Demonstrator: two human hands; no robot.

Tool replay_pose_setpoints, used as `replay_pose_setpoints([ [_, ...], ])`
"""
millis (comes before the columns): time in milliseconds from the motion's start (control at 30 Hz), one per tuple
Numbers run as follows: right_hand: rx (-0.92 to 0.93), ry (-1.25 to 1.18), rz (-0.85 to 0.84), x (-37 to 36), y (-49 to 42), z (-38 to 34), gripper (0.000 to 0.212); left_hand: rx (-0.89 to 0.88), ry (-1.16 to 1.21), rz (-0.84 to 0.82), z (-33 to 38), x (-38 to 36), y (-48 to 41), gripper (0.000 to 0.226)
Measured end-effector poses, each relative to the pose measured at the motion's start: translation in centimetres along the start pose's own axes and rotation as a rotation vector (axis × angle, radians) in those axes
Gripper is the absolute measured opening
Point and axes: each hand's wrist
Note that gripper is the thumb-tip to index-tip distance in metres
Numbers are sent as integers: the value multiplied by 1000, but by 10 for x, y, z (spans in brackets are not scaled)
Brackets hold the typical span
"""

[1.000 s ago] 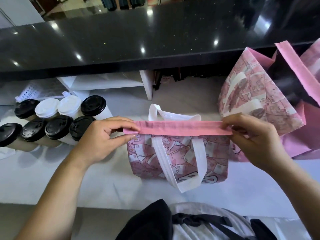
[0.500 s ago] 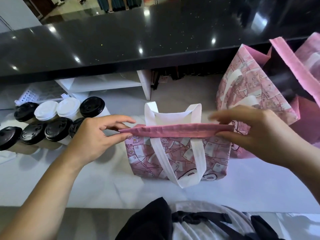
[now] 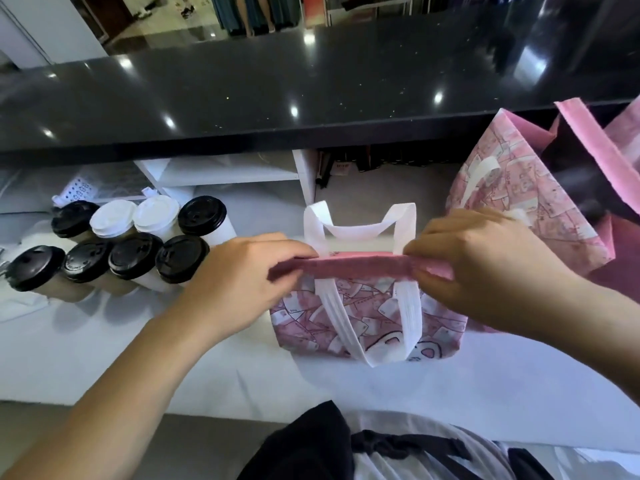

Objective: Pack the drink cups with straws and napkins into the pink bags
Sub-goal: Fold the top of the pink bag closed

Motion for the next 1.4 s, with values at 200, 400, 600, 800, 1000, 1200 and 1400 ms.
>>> replay_pose_setpoints([
  [200, 59, 24, -87, -16, -35, -34, 21, -134, -145, -55, 30, -10, -23, 19],
  [400, -23, 35, -156, -15, -42, -29, 27, -154, -123, -69, 20, -10, -30, 26],
  [600, 26, -35, 30, -8, -5, 0, 11, -67, 28, -165, -23, 8, -19, 26],
  [800, -24, -147, 133, -2, 23, 12, 10, 42, 201, -148, -42, 23, -5, 21],
  [1000, -102, -226, 28, 1, 42, 17, 13, 197, 383, -181, -49, 23, -1, 19],
  [1200, -340, -553, 51, 7, 46, 13, 26, 244, 525, -68, -48, 21, 10, 23],
  [1400, -426, -553, 156, -4, 53, -8, 30, 255, 567, -28, -56, 17, 12, 19],
])
Point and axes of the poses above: each hand's wrist, its own y-axis away from the middle knuckle, its own x-axis out of the back of the hand, z = x × y, and after that the axes turned 1 degree about y, right-handed
